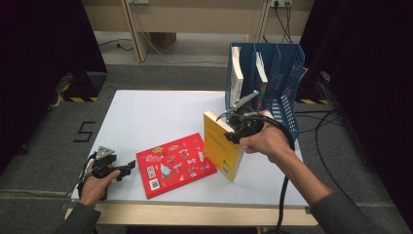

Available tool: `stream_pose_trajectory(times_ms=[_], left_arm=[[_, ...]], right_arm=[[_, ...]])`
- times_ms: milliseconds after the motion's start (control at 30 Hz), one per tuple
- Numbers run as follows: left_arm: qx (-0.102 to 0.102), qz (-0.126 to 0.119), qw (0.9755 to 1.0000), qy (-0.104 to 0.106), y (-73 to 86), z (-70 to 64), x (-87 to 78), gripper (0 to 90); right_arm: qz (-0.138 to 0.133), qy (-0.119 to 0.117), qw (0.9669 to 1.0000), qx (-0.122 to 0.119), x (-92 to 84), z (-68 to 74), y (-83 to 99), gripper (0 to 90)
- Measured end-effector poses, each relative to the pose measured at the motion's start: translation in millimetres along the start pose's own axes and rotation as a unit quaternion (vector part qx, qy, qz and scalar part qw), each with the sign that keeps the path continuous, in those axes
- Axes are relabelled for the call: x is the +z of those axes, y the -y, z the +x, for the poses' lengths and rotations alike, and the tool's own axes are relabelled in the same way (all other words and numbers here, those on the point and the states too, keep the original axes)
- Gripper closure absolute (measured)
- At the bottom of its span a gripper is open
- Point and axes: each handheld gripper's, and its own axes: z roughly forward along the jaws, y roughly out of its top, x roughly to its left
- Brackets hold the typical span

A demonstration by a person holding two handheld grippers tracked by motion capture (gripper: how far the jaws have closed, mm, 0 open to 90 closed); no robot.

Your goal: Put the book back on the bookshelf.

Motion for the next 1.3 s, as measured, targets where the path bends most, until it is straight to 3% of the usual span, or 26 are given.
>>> stream_pose_trajectory(times_ms=[33,67,133,300,333,433,467,667,867,1300], left_arm=[[0.000,0.000,1.0000,0.000,0.0,0.0,0.0,14.9],[0.022,0.010,0.9997,-0.007,1.6,-3.2,1.1,14.9],[0.039,0.018,0.9990,-0.016,2.7,-4.5,1.7,14.9],[0.036,0.020,0.9991,-0.014,2.8,-1.1,2.8,14.8],[0.036,0.020,0.9991,-0.013,2.9,-0.8,2.7,14.9],[0.036,0.018,0.9991,-0.011,3.0,-1.0,2.9,14.9],[0.038,0.020,0.9990,-0.010,3.0,-1.4,3.0,14.8],[0.045,0.017,0.9988,-0.003,3.5,-2.6,3.1,14.9],[0.054,0.017,0.9984,0.000,3.7,-3.7,2.9,14.9],[0.060,0.017,0.9980,0.005,4.0,-4.6,2.6,15.0]], right_arm=[[0.000,0.000,1.0000,0.000,0.0,0.0,0.0,75.7],[0.002,0.003,1.0000,0.008,-4.4,-4.1,9.7,75.7],[0.005,0.004,0.9998,0.018,-9.1,-9.0,19.7,75.6],[0.015,0.010,0.9992,0.035,-15.2,-17.1,40.2,75.5],[0.007,0.006,0.9988,0.049,-16.5,-19.7,43.1,75.5],[0.004,0.001,0.9981,0.062,-16.4,-21.7,44.6,75.1],[0.002,-0.011,0.9969,0.078,-14.5,-24.2,43.2,74.4],[0.003,-0.011,0.9960,0.089,-7.9,-26.9,40.2,71.3],[0.002,-0.015,0.9964,0.083,4.8,-26.7,32.5,65.5],[0.033,-0.005,0.9978,0.057,23.2,-29.0,13.9,69.8]])
